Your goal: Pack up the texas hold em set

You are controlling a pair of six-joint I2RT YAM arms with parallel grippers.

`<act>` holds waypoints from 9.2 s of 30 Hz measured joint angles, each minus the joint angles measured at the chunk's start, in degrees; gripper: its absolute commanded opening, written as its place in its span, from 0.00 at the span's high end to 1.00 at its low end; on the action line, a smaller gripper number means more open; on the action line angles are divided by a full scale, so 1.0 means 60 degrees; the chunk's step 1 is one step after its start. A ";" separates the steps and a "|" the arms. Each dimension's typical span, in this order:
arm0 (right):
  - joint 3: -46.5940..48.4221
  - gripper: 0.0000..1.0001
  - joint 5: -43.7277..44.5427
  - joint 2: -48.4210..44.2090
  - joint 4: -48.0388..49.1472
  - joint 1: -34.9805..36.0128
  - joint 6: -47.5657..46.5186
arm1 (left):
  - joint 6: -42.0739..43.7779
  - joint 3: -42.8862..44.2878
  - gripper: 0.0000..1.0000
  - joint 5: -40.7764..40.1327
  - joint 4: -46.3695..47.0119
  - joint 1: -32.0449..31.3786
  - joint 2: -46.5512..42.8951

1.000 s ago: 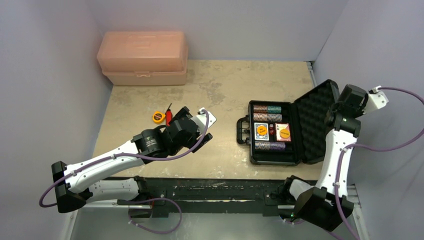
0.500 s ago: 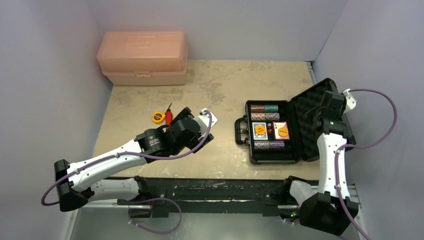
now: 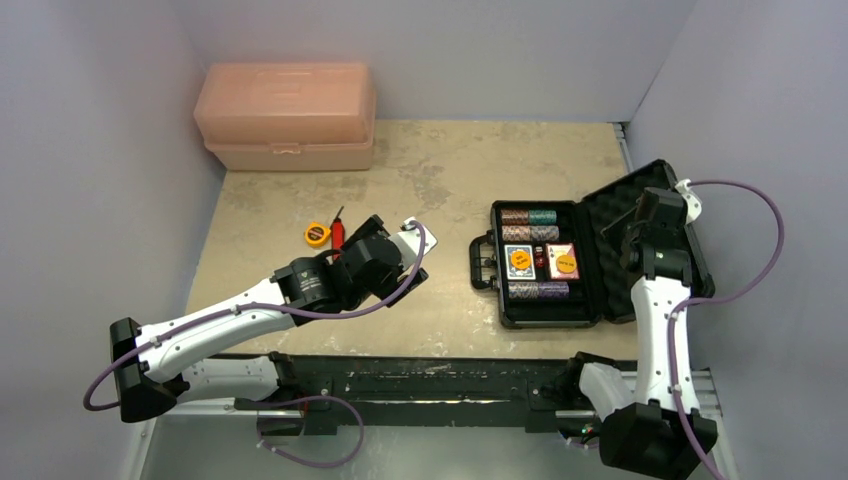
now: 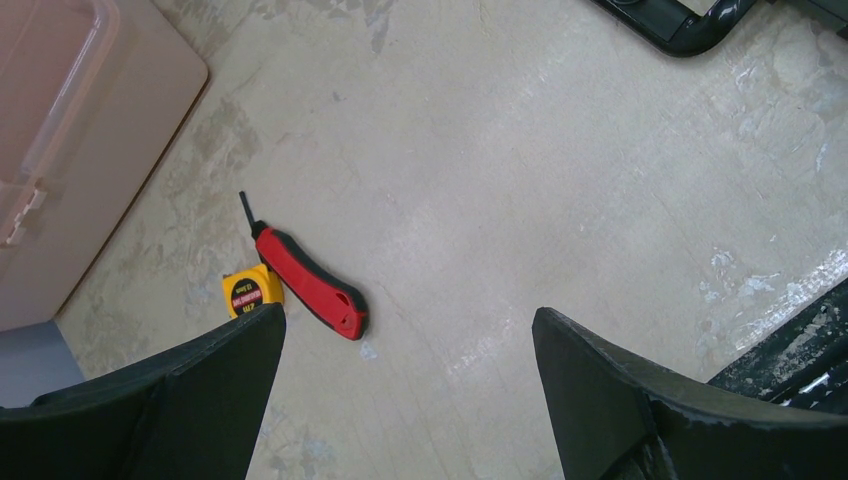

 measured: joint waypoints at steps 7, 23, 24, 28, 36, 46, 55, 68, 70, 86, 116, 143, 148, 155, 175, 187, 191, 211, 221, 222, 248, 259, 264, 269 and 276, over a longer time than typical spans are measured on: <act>0.0244 0.52 -0.0127 -0.0251 -0.0127 0.0044 -0.0066 | 0.0000 0.0018 0.06 0.0000 -0.0007 0.0000 0.0015; 0.4105 0.23 0.2936 0.1730 -0.1151 -0.0149 -0.0098 | 0.0000 0.0022 0.06 0.0000 -0.0073 -0.0007 -0.0029; 0.4105 0.23 0.3136 0.1847 -0.1217 -0.0321 -0.0091 | -0.0004 0.0022 0.06 0.0000 -0.0073 -0.0015 -0.0044; 0.4105 0.24 0.3406 0.2284 -0.1228 -0.1188 -0.0051 | -0.0004 0.0036 0.06 0.0011 -0.0098 -0.0047 -0.0124; 0.4022 0.29 0.2889 0.3002 -0.0973 -0.2353 0.0226 | -0.0007 0.0036 0.07 0.0102 -0.0062 -0.0055 -0.0277; 0.3096 0.40 0.1574 0.3027 0.0113 -0.3060 0.0255 | -0.0011 0.0036 0.07 0.0182 -0.0058 -0.0084 -0.0080; 0.2645 0.51 0.1188 0.3078 0.0754 -0.3220 0.0200 | -0.0007 0.0036 0.07 0.0208 -0.0062 -0.0138 -0.0051; 0.2029 0.73 0.0612 0.3271 0.1920 -0.3366 -0.0404 | -0.0011 0.0036 0.07 0.0222 -0.0062 -0.0251 -0.0051; 0.1945 0.78 0.0605 0.3198 0.1960 -0.3410 -0.0510 | -0.0011 0.0036 0.07 0.0219 -0.0062 -0.0251 -0.0055; 0.1574 0.90 0.0047 0.2251 0.2091 -0.3064 -0.0714 | -0.0007 0.0036 0.07 0.0222 -0.0062 -0.0306 -0.0055; 0.1082 0.91 0.0113 0.0929 0.2466 -0.0809 -0.0630 | 0.0007 0.0036 0.07 -0.0102 -0.0066 -0.0313 0.0004; 0.0790 0.93 -0.1155 0.0812 0.2951 0.0739 0.0379 | 0.0015 0.0036 0.07 -0.0229 -0.0066 -0.0317 0.0029; 0.0295 0.92 -0.1574 0.0619 0.3413 0.0922 0.0583 | 0.0015 0.0036 0.07 -0.0244 -0.0066 -0.0313 0.0029; 0.0044 0.82 -0.2517 0.0557 0.3643 0.1118 0.0681 | 0.0018 0.0036 0.07 -0.0248 -0.0066 -0.0313 0.0029; 0.0412 0.22 -0.4065 0.0448 0.3949 0.1541 -0.0466 | 0.0036 0.0036 0.07 -0.0262 -0.0066 -0.0317 0.0029; 0.1428 0.27 -0.3355 0.0178 0.3191 0.1534 -0.1333 | 0.0040 0.0036 0.07 -0.0266 -0.0066 -0.0317 0.0073; 0.1829 0.31 -0.2324 -0.0047 0.3173 0.1534 -0.1319 | 0.0040 0.0036 0.07 -0.0270 -0.0066 -0.0317 0.0073; 0.1173 0.37 -0.3770 0.1577 0.2339 0.1534 -0.1883 | 0.0044 0.0036 0.07 -0.0299 -0.0066 -0.0317 0.0062; 0.0149 0.43 -0.4433 0.1596 0.2375 0.2189 -0.1854 | 0.0044 0.0036 0.07 -0.0295 0.0022 -0.0317 0.0066; 0.0066 0.44 -0.4426 0.1603 0.2386 0.2368 -0.1836 | 0.0044 0.0036 0.07 -0.0295 0.0047 -0.0317 0.0076; -0.0885 0.58 -0.4663 0.2244 0.3060 0.3676 -0.1690 | -0.2455 -0.0284 0.03 -0.0725 0.1344 0.0342 0.0667; -0.0885 0.65 -0.5096 0.2401 0.3177 0.3789 -0.1734 | -0.4626 -0.1574 0.24 0.3144 0.2867 0.2783 0.0747; -0.0943 0.67 -0.5093 0.2382 0.3198 0.3850 -0.1734 | -0.5209 -0.1927 0.46 0.5034 0.3993 0.3366 0.1479; -0.1217 0.68 -0.5045 0.2382 0.3235 0.3854 -0.1734 | -0.5512 -0.1923 0.63 0.6022 0.4736 0.3486 0.2357; -0.1588 0.71 -0.4794 0.2550 0.3723 0.3865 -0.1727 | -0.5599 -0.1424 0.72 0.6626 0.5271 0.3530 0.3774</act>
